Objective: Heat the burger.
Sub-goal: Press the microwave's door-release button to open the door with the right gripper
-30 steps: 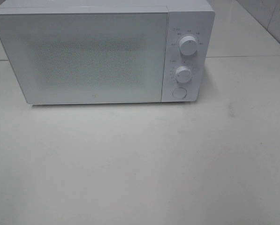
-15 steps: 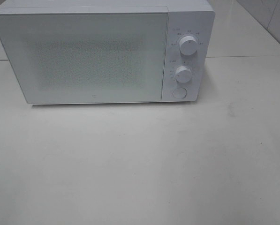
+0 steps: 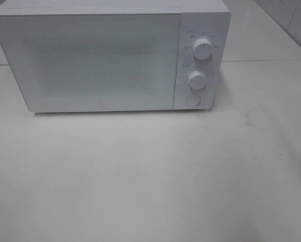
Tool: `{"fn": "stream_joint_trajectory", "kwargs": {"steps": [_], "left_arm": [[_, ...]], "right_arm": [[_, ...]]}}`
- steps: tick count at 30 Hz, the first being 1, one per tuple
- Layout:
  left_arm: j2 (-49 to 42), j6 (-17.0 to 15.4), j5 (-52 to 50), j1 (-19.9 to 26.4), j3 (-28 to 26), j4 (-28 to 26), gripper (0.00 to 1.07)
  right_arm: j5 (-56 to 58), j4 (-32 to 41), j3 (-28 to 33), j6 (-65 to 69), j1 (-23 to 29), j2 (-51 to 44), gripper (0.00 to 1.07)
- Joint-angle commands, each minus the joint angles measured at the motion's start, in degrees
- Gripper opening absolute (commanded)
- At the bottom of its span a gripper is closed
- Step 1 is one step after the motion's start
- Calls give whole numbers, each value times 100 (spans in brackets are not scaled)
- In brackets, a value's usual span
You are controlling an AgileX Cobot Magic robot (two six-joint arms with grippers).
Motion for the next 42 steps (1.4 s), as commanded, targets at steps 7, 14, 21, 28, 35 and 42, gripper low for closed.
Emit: {"fn": "stream_joint_trajectory", "kwargs": {"steps": [7,14,21,28,35,42], "left_arm": [[-34,-34,-80,0,17,-6,100],[-34,-34,-80,0,17,-6,100],[-34,-34,-80,0,17,-6,100],[-34,-34,-80,0,17,-6,100],[-34,-34,-80,0,17,-6,100],[-34,-34,-80,0,17,-6,100]], "right_arm": [[-1375,17,-46,264,-29,968,75],[-2504,11,246,281,-6,1673,75],[-4440,29,911,252,-6,2257,75],[-5397,665,1335,-252,69,2550,75],[-5919,1770,1467,-1192,1215,3214,75],[-6618,2469,1467,-1587,1925,3770,75]]}}
